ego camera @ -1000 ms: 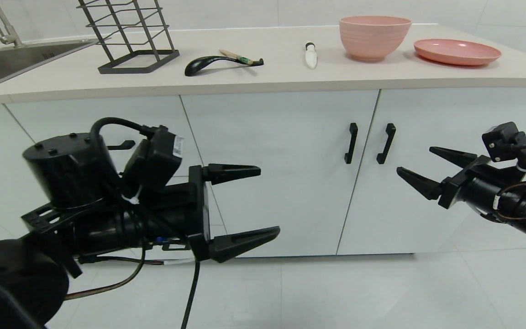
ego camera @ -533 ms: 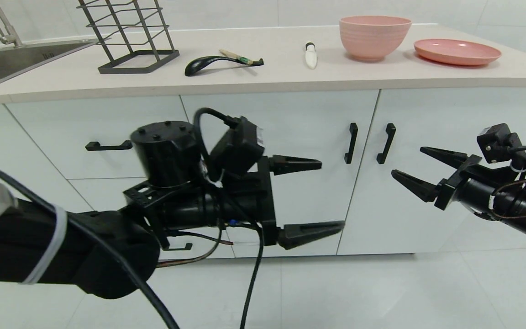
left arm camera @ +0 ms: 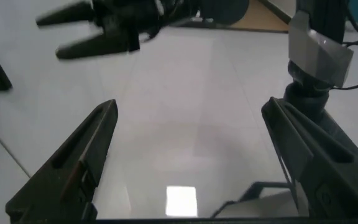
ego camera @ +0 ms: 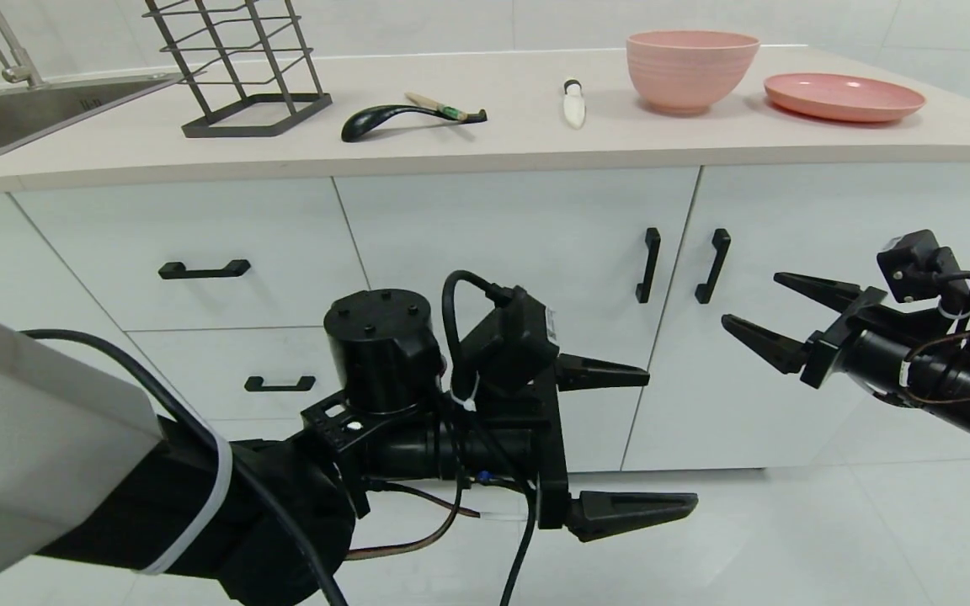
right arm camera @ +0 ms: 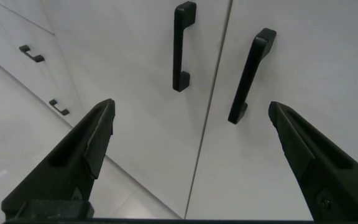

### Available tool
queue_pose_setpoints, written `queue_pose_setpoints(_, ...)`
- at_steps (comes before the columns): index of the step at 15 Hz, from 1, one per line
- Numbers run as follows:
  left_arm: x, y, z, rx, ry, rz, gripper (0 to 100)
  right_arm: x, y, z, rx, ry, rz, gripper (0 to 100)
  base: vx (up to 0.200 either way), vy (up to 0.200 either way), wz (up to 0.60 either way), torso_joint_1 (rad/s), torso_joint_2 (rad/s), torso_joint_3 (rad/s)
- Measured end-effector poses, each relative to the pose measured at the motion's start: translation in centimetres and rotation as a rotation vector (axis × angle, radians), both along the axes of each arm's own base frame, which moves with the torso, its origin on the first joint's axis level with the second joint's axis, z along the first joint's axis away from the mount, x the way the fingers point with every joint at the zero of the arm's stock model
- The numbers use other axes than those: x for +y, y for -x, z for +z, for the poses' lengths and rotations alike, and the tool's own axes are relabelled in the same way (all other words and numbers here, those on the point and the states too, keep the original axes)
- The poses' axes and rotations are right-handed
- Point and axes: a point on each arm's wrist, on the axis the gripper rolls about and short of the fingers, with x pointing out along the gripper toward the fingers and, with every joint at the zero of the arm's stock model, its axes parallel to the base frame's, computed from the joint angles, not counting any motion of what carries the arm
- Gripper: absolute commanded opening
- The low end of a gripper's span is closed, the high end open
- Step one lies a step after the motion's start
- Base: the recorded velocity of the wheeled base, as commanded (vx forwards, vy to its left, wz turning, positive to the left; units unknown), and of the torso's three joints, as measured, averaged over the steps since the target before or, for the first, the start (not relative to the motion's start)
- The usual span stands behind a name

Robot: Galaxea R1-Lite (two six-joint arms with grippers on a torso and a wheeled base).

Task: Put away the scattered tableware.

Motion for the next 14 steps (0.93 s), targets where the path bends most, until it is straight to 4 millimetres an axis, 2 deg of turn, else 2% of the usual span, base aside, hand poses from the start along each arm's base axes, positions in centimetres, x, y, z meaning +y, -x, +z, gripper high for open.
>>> queue_pose_setpoints(3,0.0,0.1,-0.3,-0.035,0.039,0.017,100,0.1,-0.5,-0.2,0.005,0.002,0.000,100,0.000,0.000,0.00,0.000,0.00,0.000)
queue_pose_setpoints(7,0.1,0.1,-0.5,0.041,0.049,0.043,100,0.2,-1.5,-0.3,-0.004,0.002,0.009,100,0.000,0.000,0.00,0.000,0.00,0.000)
queue_pose_setpoints(10,0.7,0.7,-1.0,0.097,0.057,0.053,100,0.6,-1.7,-0.3,-0.043,0.006,0.081,100,-0.200,0.000,0.00,0.002,0.00,0.004)
queue_pose_setpoints(14,-0.1,0.8,-0.3,0.007,0.155,0.103,100,0.7,-2.3,-0.9,-0.034,0.010,0.096,100,0.000,0.000,0.00,0.000,0.00,0.000)
